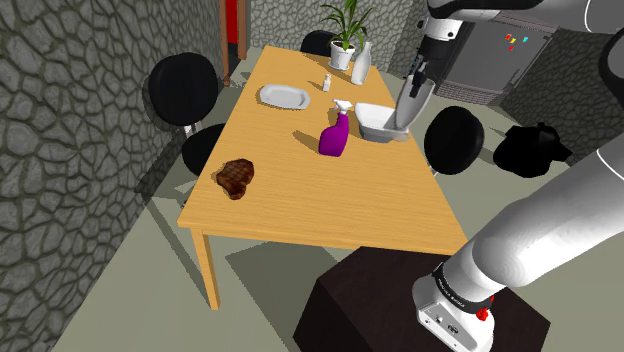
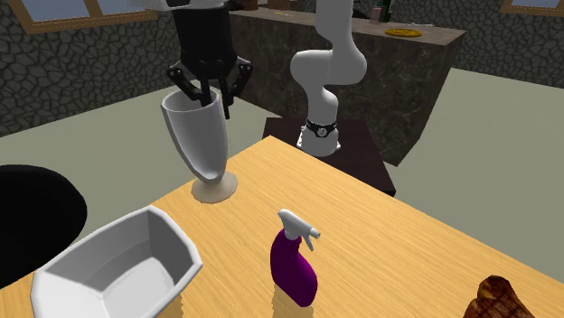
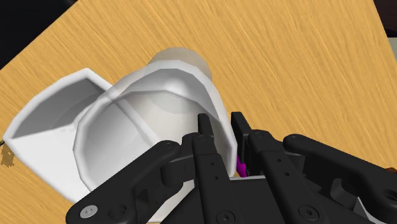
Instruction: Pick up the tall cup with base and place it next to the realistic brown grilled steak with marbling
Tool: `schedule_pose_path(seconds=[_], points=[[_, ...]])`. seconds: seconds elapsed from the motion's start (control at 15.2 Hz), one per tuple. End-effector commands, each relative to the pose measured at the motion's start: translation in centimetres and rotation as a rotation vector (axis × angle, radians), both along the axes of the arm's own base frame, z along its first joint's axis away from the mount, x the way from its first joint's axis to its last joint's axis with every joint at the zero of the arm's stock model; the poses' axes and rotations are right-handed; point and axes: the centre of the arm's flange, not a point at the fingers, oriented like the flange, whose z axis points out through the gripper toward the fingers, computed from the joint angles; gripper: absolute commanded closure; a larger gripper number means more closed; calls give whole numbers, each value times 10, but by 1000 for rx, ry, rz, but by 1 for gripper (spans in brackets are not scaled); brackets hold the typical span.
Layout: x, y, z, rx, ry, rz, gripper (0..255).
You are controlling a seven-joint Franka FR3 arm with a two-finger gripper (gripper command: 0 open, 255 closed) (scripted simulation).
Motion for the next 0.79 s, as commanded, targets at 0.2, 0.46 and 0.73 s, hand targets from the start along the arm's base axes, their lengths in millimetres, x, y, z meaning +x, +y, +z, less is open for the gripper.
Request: schedule_pose_path(seconds=[0.2,0.46,0.73], points=[[0,0,28,0,-1,0,255],[0,0,49,0,-1,0,255],[0,0,70,0,-1,0,255]])
